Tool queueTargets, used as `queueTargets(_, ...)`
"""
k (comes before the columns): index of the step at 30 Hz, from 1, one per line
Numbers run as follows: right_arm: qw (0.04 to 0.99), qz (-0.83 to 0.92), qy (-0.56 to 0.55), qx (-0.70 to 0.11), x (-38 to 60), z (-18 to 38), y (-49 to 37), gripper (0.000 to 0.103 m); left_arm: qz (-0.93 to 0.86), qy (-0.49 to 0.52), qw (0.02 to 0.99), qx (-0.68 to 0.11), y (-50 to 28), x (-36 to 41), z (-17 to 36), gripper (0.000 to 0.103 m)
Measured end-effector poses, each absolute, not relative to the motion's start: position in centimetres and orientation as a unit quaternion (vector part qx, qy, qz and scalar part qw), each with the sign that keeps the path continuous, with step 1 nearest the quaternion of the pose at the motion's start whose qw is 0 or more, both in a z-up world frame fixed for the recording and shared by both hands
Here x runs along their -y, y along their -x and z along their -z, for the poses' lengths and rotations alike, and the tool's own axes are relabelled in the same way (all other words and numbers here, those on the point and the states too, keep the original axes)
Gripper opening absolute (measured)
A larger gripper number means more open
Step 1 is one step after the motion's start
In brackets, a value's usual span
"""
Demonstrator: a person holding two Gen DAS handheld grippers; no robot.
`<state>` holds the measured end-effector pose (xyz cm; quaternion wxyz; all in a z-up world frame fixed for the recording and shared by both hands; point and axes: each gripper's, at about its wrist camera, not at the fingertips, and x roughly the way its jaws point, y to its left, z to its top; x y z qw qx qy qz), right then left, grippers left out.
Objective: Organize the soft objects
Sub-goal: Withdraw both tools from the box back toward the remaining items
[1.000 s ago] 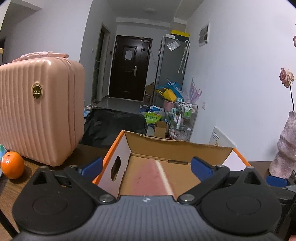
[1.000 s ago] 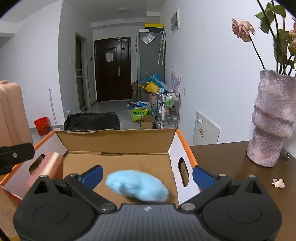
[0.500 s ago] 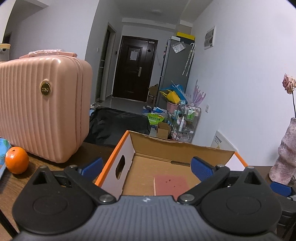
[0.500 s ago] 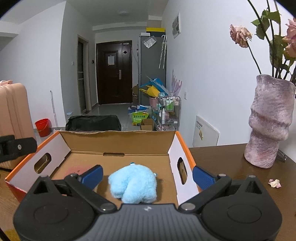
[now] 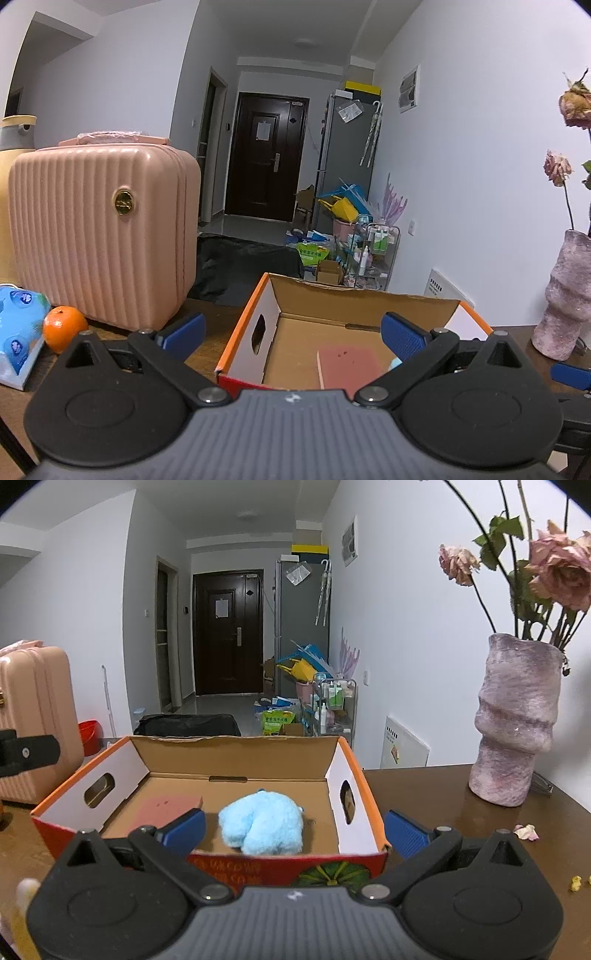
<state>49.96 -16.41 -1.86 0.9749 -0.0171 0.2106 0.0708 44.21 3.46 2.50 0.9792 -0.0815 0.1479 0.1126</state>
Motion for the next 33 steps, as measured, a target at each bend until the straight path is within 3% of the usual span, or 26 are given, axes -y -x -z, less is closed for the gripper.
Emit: queueTargets(33,0.977,-0.101,0.043,-0.184,17.6,2.2,-35.9,0.103,-0.097,0.055,0.984,-0.136,-31.4,-4.6,-2.6,0.103)
